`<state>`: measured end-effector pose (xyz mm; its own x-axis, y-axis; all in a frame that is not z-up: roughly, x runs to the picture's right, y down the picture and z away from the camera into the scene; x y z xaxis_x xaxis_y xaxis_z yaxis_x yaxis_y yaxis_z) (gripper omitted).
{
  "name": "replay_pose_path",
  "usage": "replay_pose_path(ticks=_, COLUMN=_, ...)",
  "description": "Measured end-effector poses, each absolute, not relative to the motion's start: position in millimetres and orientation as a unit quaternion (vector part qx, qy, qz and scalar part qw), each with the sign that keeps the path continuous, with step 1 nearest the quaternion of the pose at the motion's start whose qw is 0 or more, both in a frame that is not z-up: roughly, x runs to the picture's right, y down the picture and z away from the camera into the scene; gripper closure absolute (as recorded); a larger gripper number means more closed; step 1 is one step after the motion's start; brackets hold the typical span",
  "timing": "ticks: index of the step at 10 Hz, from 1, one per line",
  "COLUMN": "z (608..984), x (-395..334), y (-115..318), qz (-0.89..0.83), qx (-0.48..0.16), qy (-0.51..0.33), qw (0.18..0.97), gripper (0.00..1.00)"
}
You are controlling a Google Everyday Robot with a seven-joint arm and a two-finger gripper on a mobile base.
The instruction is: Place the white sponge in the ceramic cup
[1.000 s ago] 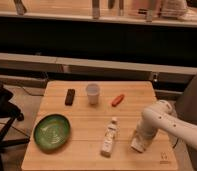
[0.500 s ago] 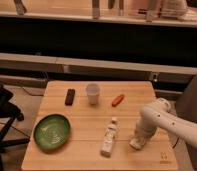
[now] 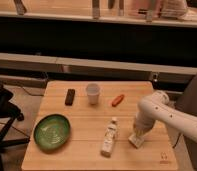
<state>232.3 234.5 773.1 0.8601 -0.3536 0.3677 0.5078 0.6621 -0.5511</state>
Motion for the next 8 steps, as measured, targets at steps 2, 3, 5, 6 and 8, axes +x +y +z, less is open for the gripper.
replay_pose_path(ticks=2, z=772, x=235, y=239, qz=-0.241, qx=-0.336, qy=-0.113, qw=0.903, gripper=1.00)
replay_pose_path(ticks=3, z=771, x=232, y=237, qz=-0.241, qx=-0.335, qy=-0.112, qw=0.904, gripper=1.00)
replay_pose_path(ticks=5, z=771, x=225, y=214, qz=-0.245, qx=-0.329, qy=-0.108, qw=0.905, gripper=1.00)
replay_pose_path(ticks=6, z=772, x=222, y=203, qz=-0.249, qx=-0.328, qy=-0.108, qw=0.905, gripper=1.00)
replay_pose_path(ticks=8, z=773, x=225, y=199, qz=-0.252, qx=-0.329, qy=-0.105, qw=0.904, gripper=1.00)
